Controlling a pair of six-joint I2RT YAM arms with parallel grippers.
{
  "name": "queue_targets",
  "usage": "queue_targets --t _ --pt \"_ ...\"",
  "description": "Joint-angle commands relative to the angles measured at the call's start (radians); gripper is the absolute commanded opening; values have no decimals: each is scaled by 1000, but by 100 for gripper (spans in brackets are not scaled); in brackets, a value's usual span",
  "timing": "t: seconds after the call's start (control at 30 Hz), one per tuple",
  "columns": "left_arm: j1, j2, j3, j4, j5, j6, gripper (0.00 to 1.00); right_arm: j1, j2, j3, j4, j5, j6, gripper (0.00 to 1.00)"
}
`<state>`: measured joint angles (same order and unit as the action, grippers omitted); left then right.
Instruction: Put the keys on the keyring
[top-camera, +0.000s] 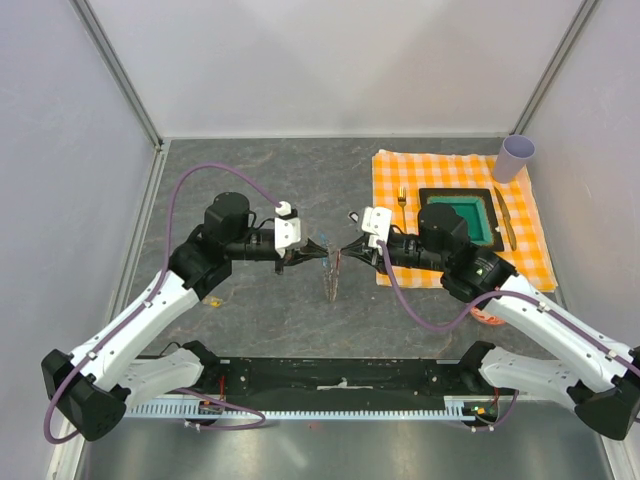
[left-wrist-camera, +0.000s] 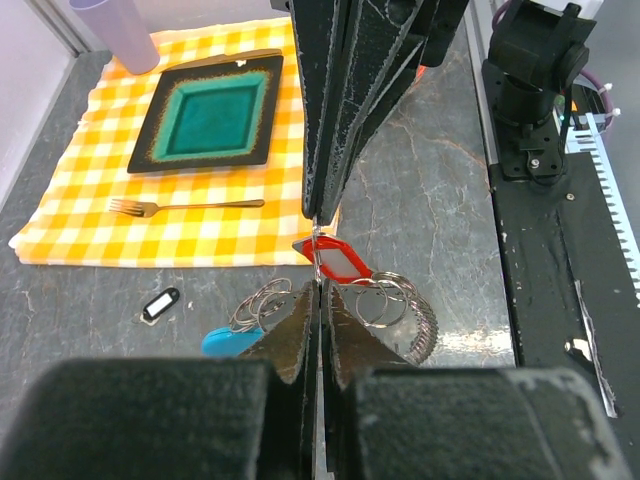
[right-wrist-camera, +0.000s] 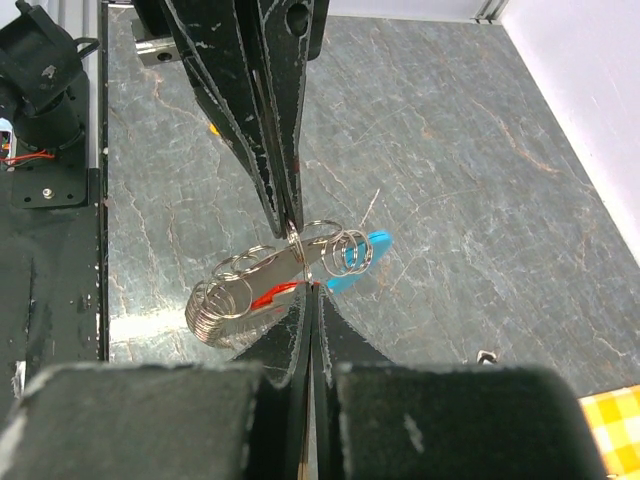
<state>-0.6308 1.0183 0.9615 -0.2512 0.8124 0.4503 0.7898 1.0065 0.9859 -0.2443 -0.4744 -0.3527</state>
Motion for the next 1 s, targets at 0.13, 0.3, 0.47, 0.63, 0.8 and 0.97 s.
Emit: queue_targets --t 0.13,0.3,0.47,0.63,0.8,0.97 --pt "-17 2 10 50 39 7 2 2 -32 28 57 -29 -5 0" --pt "-21 8 10 49 37 7 2 2 -34 22 57 -39 -5 0" --pt "-24 14 11 50 34 5 2 2 -34 19 57 -50 -6 0" --pt "-24 17 11 49 25 5 2 2 -39 16 56 -35 -8 0" --pt "-24 0 6 49 5 10 2 2 -43 10 50 -7 -14 0" --pt "-24 -4 8 49 13 11 2 2 -32 13 48 -4 -15 0"
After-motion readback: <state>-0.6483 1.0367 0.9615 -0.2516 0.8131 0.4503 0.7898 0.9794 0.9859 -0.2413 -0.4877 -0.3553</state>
